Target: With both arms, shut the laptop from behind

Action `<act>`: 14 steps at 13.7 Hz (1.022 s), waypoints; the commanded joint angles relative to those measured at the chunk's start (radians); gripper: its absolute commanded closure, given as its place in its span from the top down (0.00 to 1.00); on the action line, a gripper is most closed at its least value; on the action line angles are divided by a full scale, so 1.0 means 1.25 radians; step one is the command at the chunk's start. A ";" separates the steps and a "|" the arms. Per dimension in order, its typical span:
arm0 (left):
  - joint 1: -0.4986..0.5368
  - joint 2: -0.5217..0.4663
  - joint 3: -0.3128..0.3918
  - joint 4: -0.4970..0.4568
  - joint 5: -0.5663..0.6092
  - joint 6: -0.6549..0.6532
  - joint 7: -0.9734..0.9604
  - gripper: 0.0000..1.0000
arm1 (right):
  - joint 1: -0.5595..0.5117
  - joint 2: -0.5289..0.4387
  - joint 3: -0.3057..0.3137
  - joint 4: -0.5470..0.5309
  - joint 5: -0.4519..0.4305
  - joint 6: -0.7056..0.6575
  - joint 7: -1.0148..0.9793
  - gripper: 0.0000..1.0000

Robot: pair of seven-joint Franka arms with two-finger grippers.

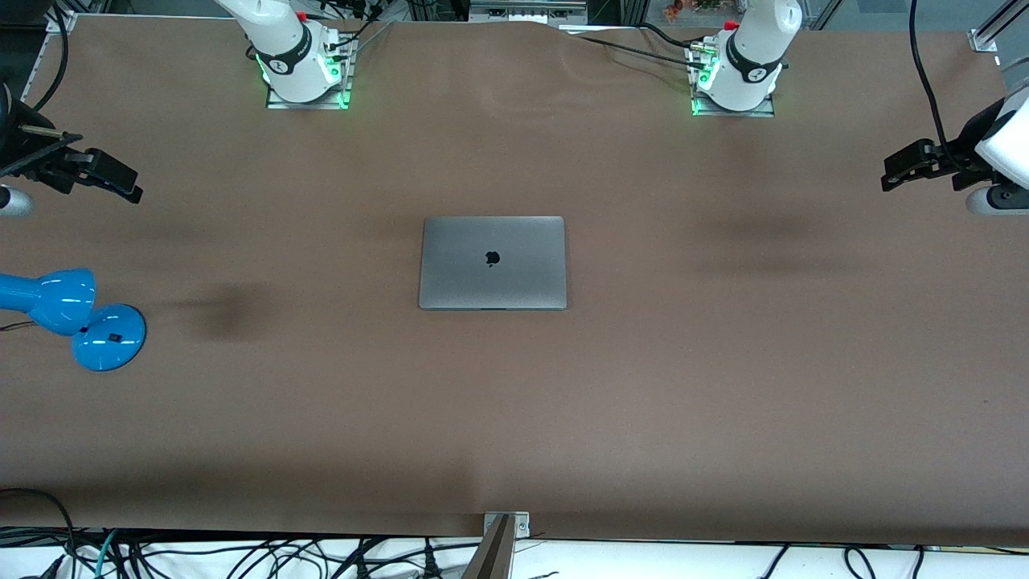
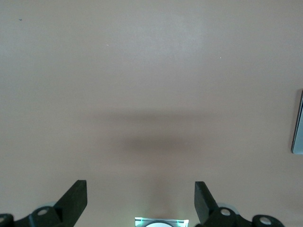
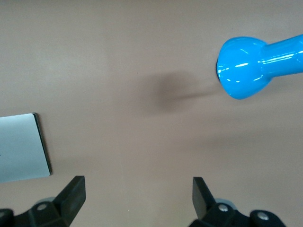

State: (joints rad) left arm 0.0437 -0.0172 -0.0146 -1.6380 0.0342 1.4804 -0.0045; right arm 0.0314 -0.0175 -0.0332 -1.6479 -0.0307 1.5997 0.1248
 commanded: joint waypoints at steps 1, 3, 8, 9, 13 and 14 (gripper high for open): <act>0.013 0.010 -0.010 0.026 0.014 -0.020 0.015 1.00 | -0.001 -0.011 0.002 -0.006 0.013 0.000 -0.003 1.00; 0.012 0.006 -0.016 0.027 0.014 -0.020 0.001 1.00 | -0.001 -0.011 0.001 -0.006 0.014 0.001 -0.003 1.00; 0.012 0.003 -0.015 0.030 0.013 -0.018 0.010 1.00 | -0.001 -0.009 0.001 -0.006 0.015 0.003 -0.003 1.00; 0.013 0.004 -0.015 0.037 0.013 -0.020 0.011 1.00 | -0.001 -0.008 0.001 -0.006 0.015 0.004 -0.003 1.00; 0.012 0.004 -0.016 0.037 0.017 -0.021 0.011 1.00 | -0.001 -0.008 0.001 -0.006 0.016 0.003 -0.003 1.00; 0.012 0.005 -0.017 0.037 0.016 -0.020 0.009 1.00 | -0.001 -0.008 0.001 -0.006 0.016 0.004 -0.003 1.00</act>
State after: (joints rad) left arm 0.0480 -0.0171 -0.0221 -1.6165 0.0342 1.4780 -0.0056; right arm 0.0314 -0.0174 -0.0331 -1.6479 -0.0275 1.5997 0.1248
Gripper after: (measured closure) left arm 0.000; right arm 0.000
